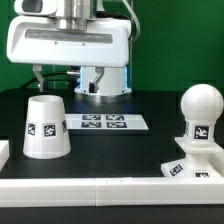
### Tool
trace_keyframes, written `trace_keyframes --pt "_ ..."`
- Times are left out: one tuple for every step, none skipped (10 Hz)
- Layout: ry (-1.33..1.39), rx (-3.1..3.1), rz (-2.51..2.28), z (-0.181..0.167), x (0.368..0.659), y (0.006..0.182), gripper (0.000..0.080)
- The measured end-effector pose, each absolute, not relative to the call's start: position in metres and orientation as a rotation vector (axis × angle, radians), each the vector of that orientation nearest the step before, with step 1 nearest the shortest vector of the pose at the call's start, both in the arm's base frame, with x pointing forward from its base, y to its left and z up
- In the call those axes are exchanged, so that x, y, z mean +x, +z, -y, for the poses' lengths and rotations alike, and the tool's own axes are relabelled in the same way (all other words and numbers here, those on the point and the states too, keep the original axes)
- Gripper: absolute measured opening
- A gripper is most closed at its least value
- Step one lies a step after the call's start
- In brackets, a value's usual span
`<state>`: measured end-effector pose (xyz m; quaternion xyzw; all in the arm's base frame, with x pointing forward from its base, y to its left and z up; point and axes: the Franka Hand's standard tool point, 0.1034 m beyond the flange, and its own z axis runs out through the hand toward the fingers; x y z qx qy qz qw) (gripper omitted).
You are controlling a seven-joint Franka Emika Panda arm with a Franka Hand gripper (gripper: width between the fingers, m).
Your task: Assemble lamp
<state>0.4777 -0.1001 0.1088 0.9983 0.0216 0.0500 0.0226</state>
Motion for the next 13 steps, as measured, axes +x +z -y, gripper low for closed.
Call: trace_keyframes --pt "0.153 3.093 -0.045 0.098 0.461 0.097 0.0699" --pt "0.146 3.093 -0.050 0.095 0.454 0.091 0.0699" --pt "0.132 3.093 -0.056 0.094 0.454 0.088 0.0699" --pt "0.150 3.089 -0.061 0.096 0.464 0.092 0.0699" --pt "0.157 3.081 -0.103 0.098 0.466 0.090 0.0699" --pt "0.159 3.071 -0.142 0.101 0.467 0.085 0.0699" --pt "0.158 3.066 -0.155 0.102 0.467 0.081 0.0699" --pt "0.153 3.066 -0.161 0.101 0.467 0.078 0.0689" --pt "0.143 3.066 -0.167 0.099 0.462 0.074 0.0521" --pt "0.135 3.066 -0.169 0.098 0.459 0.070 0.0521" --pt "0.139 3.064 -0.169 0.098 0.459 0.070 0.0321" --pt "0.140 3.064 -0.169 0.098 0.459 0.070 0.0321" --pt "0.139 3.064 -0.169 0.098 0.459 0.070 0.0113"
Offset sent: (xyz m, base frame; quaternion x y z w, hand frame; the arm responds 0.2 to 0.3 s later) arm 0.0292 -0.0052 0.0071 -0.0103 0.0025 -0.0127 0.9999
